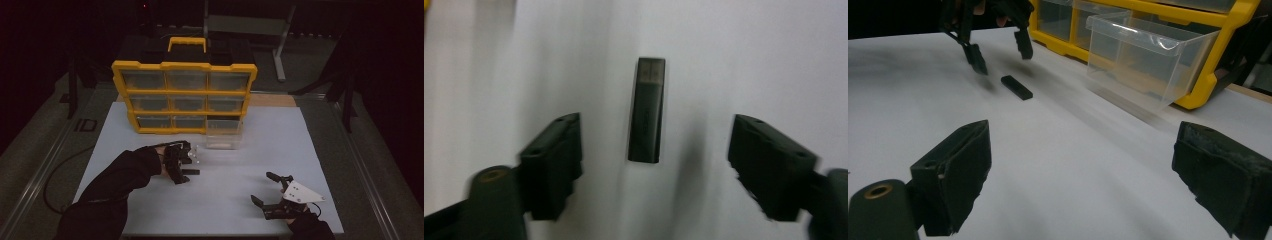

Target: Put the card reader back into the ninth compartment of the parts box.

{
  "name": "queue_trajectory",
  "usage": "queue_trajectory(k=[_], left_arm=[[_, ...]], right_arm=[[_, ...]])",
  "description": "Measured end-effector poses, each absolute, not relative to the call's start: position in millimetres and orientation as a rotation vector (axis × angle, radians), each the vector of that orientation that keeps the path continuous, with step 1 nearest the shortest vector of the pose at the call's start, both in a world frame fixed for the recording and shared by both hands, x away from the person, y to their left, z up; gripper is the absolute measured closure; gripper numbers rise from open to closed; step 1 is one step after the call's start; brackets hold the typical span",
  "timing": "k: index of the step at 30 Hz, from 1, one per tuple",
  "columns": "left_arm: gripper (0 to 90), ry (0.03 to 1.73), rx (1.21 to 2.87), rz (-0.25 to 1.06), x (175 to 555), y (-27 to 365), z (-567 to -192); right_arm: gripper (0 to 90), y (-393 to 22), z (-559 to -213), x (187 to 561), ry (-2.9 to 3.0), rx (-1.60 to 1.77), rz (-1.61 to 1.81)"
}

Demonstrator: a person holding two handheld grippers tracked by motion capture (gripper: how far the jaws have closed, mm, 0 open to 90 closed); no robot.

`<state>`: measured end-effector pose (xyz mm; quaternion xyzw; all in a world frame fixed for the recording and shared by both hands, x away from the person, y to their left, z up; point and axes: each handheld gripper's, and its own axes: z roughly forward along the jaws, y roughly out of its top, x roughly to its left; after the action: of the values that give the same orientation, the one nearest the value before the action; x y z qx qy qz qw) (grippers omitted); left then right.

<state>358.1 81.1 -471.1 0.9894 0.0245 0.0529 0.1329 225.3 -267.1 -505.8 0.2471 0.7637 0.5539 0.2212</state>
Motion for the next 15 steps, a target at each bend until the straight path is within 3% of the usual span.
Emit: queue_trajectory(k=[9,15], left_arm=[[46.5,0.08,2.909,0.155,364.8,81.0,-478.5],[54.4,0.083,2.917,0.136,367.2,80.4,-480.2]], right_arm=[[9.0,-267.0,-505.8,225.4,2.115,0.68,1.528],[8.9,-267.1,-505.8,225.4,2.112,0.681,1.531]])
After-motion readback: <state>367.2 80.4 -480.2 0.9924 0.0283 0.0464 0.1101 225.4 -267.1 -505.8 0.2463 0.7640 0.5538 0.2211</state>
